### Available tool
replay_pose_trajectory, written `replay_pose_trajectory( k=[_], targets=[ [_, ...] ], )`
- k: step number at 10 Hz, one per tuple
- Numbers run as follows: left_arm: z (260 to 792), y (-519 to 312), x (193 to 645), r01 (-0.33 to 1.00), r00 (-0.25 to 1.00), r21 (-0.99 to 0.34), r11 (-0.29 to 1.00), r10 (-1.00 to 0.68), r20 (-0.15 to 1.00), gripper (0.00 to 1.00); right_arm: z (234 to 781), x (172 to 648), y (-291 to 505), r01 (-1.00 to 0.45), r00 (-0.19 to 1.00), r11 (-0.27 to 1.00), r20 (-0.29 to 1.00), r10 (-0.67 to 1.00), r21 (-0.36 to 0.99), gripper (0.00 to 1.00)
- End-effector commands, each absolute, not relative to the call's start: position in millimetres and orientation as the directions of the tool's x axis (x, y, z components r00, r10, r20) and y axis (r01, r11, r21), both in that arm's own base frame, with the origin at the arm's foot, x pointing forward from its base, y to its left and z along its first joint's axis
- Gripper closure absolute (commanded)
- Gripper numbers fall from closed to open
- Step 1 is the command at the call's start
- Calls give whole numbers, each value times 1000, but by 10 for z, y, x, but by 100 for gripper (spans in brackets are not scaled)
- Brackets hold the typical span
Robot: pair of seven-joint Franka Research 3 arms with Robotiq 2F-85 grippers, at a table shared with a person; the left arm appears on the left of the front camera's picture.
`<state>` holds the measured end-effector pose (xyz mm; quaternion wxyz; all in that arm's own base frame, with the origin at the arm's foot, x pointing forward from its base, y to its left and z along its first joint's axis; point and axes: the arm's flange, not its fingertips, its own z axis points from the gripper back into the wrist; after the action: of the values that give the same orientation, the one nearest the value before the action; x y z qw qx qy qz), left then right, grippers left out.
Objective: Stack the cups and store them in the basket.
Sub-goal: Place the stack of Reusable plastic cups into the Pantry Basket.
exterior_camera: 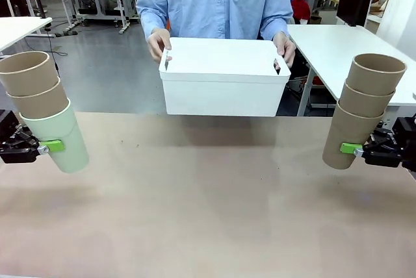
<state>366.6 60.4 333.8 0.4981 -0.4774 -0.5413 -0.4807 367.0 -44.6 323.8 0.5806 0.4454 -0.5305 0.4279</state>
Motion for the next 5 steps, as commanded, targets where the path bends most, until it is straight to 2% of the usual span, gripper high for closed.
replay_pose_trajectory(
  k=[1, 5],
  targets=[
    [3365, 600, 3650, 995, -61, 57, 79, 45, 997, 12, 3275, 3661, -464, -970, 62, 236, 998, 31, 53, 15],
    [3365, 600, 3650, 995, -61, 57, 79, 45, 997, 12, 3275, 3661, -464, -970, 62, 236, 998, 31, 53, 15]
  ],
)
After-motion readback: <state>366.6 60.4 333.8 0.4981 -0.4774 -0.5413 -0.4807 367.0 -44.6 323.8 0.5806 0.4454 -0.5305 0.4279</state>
